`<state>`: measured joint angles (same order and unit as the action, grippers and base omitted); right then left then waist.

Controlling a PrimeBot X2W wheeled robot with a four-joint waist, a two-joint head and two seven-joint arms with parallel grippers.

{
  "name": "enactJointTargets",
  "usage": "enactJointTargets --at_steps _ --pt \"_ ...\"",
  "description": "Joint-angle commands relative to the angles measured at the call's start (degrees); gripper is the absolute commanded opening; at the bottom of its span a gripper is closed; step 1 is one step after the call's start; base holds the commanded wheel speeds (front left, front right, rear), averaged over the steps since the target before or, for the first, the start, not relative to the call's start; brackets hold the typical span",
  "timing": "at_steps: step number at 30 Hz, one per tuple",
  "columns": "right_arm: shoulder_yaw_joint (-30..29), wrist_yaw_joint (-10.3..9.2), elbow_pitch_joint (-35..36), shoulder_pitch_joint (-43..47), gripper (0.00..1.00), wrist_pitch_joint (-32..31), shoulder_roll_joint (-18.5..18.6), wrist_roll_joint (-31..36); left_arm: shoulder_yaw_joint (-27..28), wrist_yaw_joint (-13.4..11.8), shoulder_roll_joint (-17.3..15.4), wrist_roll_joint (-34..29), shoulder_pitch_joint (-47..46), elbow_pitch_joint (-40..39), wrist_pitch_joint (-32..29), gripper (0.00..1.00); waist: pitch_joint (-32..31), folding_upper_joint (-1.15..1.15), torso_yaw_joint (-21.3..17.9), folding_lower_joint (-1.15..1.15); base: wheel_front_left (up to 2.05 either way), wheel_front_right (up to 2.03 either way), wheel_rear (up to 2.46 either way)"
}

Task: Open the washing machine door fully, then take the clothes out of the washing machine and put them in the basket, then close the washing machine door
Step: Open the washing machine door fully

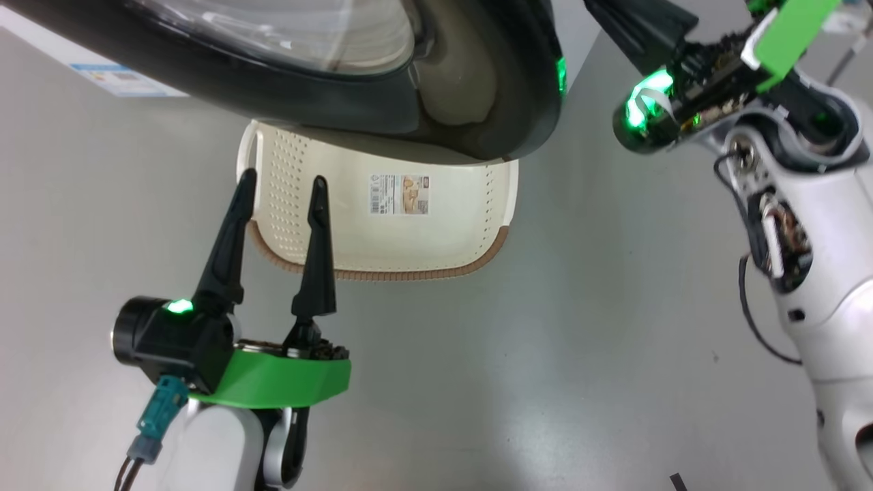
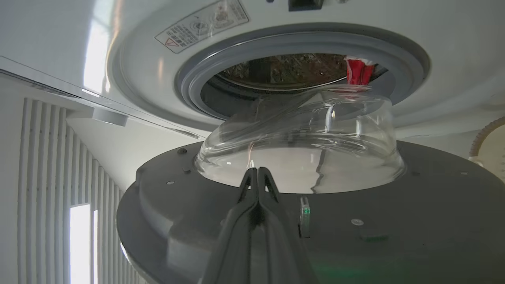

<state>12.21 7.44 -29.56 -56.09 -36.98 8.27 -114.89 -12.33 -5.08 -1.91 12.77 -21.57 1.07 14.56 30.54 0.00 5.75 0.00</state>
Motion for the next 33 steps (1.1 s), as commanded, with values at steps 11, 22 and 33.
enactJointTargets --at_steps 11,22,33 --pt "6.16 0.05 -1.13 -6.71 0.00 -9.36 0.77 -2.85 0.88 -0.83 -0.97 1.34 -1.39 -0.89 0.44 1.00 1.78 0.00 1.23 0.00 0.00 0.00 0.00" --pt "9.60 0.05 1.18 -3.50 0.00 -11.83 2.09 -2.04 2.05 -1.11 -0.97 2.68 0.46 0.04 0.44 1.00 -2.67 0.00 1.81 0.00 0.00 0.00 0.00" --pt "12.82 0.05 0.51 1.87 0.00 -12.64 1.10 -2.30 3.21 -1.06 -0.97 2.06 4.54 0.93 0.44 1.00 -8.99 0.00 3.23 0.00 0.00 0.00 0.00"
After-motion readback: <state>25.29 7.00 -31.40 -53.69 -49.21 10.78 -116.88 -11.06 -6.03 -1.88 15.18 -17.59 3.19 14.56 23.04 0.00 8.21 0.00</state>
